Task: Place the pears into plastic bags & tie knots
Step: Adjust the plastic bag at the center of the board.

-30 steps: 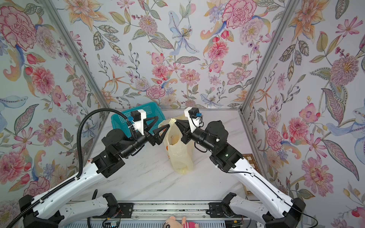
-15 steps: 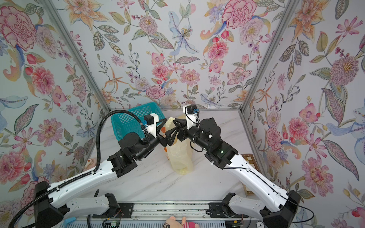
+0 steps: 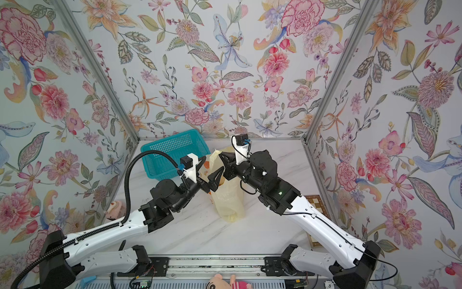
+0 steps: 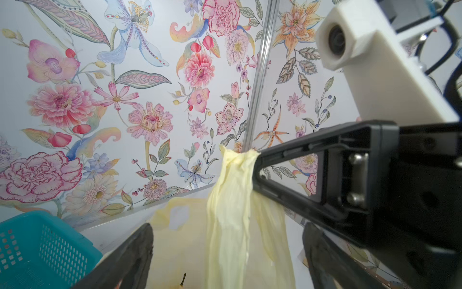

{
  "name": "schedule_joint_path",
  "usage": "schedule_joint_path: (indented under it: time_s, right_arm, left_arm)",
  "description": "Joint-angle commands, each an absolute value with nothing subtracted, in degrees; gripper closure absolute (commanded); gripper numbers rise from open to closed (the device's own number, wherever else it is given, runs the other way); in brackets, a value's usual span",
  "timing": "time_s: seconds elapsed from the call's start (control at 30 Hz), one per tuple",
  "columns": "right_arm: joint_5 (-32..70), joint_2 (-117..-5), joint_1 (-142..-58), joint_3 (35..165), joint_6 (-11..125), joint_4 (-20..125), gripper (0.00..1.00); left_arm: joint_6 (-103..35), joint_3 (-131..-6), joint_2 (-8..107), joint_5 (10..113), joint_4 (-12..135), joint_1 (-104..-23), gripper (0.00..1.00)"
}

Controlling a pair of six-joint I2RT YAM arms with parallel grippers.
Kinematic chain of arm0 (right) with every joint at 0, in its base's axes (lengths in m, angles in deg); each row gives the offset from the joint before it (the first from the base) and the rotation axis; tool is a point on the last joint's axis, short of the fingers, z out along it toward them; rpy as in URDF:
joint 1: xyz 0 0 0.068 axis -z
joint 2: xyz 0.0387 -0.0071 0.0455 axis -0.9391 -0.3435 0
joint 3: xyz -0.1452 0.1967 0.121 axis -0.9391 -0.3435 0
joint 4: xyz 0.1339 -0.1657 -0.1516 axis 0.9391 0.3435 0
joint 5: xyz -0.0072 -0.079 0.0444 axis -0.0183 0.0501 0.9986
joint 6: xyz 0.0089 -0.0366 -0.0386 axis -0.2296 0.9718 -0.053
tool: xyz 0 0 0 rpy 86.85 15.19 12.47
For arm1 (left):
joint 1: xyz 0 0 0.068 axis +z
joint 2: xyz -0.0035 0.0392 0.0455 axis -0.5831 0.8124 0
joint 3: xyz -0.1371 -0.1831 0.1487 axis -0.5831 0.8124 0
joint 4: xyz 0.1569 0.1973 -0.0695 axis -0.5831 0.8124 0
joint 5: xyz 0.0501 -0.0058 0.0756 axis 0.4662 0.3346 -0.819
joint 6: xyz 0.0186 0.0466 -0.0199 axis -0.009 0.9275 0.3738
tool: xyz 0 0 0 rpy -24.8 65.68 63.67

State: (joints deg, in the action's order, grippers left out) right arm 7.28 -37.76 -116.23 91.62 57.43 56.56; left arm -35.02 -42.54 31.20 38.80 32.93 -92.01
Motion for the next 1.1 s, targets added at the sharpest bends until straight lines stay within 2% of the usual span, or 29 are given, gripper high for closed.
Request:
schedule_joint_path:
  time_s: [0.0,0.4,0.43,0.57,0.63,0.9,1.07]
  right_arm:
    - [6.5,-36.7,-116.5,93.4,56.6,54.7,1.0]
    - [10.4,-36.8,-117.2,93.7,56.6,56.2,1.0]
    - [10.8,-36.8,-117.2,93.8,56.6,56.4,1.0]
    - [10.5,-36.3,-117.2,93.9,57.1,57.3,0.98]
    - [9.1,-35.9,-116.9,94.3,57.4,58.0,0.89]
    - [13.5,-36.3,-110.8,97.2,58.3,59.7,0.61]
    - [18.8,-39.3,-102.1,98.7,56.8,60.8,0.47]
  left_arm:
    - [-33.2,-41.3,30.3,38.8,30.5,-92.8,0.02]
    - [-32.8,-51.2,38.4,37.8,32.8,-93.9,0.02]
    - [-33.0,-52.0,39.2,37.5,33.2,-93.9,0.07]
    - [-32.7,-53.5,40.9,38.0,34.6,-94.0,0.52]
    - [-32.8,-52.8,40.9,39.1,34.6,-93.9,0.66]
    - [-32.5,-48.3,37.3,41.9,36.5,-93.9,0.98]
    - [-33.0,-44.6,34.1,42.1,38.8,-93.9,1.0]
